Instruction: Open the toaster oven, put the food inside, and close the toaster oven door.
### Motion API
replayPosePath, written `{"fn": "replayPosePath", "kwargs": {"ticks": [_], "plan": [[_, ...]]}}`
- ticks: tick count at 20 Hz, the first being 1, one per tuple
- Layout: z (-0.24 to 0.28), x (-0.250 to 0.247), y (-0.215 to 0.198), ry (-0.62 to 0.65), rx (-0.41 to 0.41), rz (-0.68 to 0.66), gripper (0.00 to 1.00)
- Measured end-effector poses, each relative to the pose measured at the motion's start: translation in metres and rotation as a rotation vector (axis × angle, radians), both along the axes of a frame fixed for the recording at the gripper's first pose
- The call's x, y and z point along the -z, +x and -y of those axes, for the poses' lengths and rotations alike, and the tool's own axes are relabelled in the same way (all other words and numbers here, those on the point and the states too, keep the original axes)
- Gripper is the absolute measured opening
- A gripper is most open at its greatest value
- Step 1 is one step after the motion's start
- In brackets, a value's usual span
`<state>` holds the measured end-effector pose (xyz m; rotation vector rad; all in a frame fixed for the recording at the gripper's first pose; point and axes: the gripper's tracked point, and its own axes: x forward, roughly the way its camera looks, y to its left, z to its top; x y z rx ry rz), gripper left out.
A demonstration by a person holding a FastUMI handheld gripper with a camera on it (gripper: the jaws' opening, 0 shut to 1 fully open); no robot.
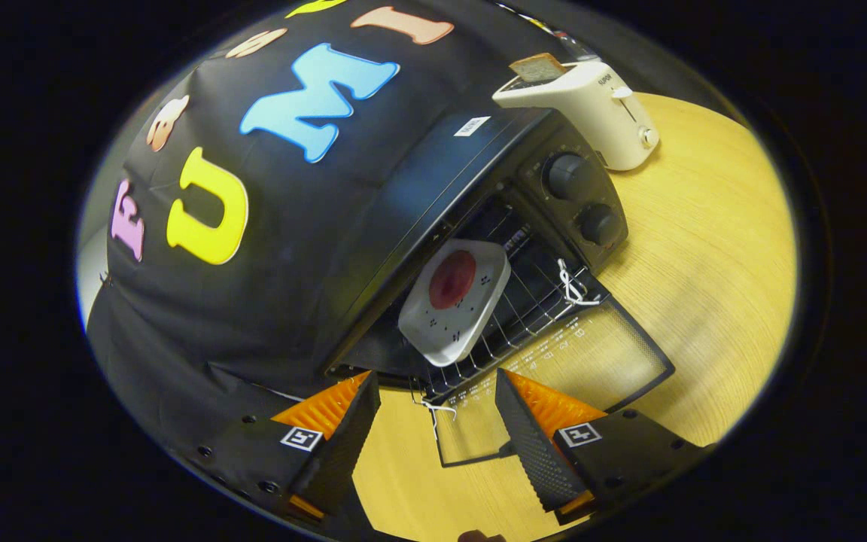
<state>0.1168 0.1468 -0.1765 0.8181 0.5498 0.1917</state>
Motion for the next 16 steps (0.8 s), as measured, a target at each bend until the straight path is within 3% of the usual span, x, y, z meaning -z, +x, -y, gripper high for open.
{"fn": "replayPosePath", "kwargs": {"ticks": [5,10,16], "plan": [[-0.020,0.005,-0.035,-0.165,-0.109,0.044,0.98],[-0.017,0.021,-0.050,-0.358,-0.152,0.062,0.98],[0.000,0.071,-0.066,-0.586,-0.203,-0.061,0.98]]}}
